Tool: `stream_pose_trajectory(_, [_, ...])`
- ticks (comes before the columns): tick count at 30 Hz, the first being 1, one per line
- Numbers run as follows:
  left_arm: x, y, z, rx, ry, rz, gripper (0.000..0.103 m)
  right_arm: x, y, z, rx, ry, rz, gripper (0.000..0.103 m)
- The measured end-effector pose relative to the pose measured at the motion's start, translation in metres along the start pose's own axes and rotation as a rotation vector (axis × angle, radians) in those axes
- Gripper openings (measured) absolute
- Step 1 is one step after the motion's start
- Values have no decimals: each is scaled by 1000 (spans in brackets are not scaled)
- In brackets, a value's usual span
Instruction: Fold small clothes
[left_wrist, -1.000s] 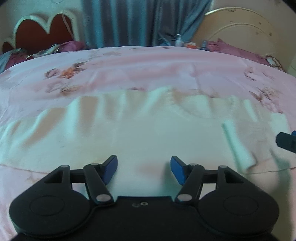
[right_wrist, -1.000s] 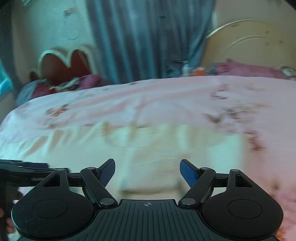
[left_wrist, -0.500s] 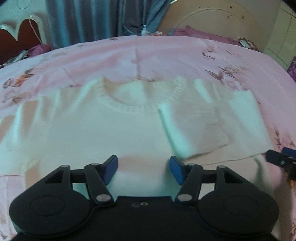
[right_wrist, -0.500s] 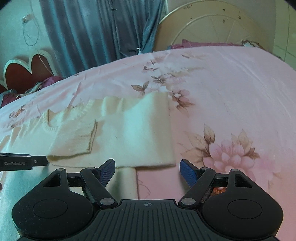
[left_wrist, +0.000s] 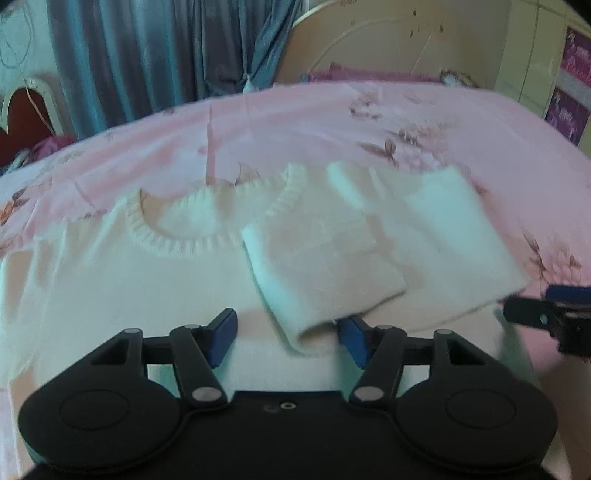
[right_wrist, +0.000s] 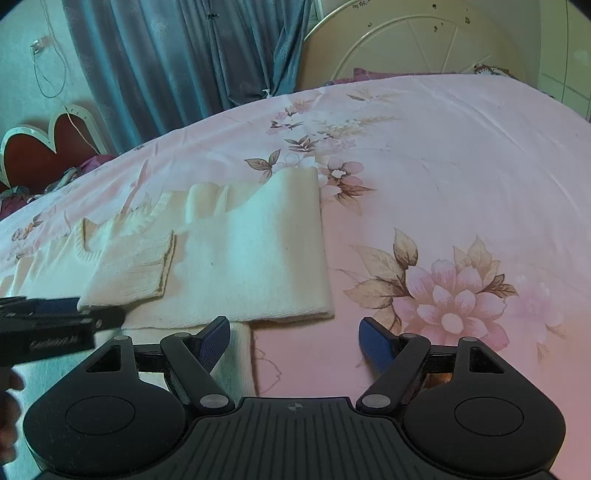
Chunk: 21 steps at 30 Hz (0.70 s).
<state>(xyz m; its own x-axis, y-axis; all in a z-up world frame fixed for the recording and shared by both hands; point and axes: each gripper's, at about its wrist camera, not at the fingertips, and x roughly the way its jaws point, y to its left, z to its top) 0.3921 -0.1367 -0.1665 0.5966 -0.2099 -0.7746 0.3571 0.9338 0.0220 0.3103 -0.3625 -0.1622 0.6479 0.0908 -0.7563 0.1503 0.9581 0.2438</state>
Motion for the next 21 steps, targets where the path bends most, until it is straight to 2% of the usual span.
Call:
stream_pose_trajectory(2, [3,0,1,13,-27,8,57,0,0,-2,-2,4,-1,76])
stream_pose_trajectory(4, [2,4,4,-3,-67,-7,42,1,1,-3,-3,8,2,76])
stream_pose_trajectory(5, [1,6,7,-17,-81,-15,31,1,2,-4,-11,4,-3,76])
stream_pose_trajectory(8, [-3,19,15,-97,-124,-21,20,5,8,-5,-37,-6,-13,76])
stream_pose_trajectory(9, [-5,25,17,-118,-142,-22,7,7,10,-4,-41,-12,-11,76])
stream_pose_trajectory(10, [-8,31,18,-139,-159,-41,4,8,13,-4,-47,-17,-13,76])
stream_pose_trajectory(13, [-15,53,20,-232,-188,-57,3,16,21,-1,-69,-25,-9,76])
stream_pose_trajectory(16, [-34,80,17,-309,-258,-31,3,23,28,3,-81,-28,0,76])
stream_pose_trajectory(18, [-43,99,14,-360,-277,-13,3,28,32,6,-83,-29,13,76])
stream_pose_trajectory(20, [-47,116,8,-396,-277,8,3,34,38,8,-88,-23,26,54])
stream_pose_trajectory(21, [-46,123,5,-406,-268,17,3,38,41,8,-86,-9,34,33])
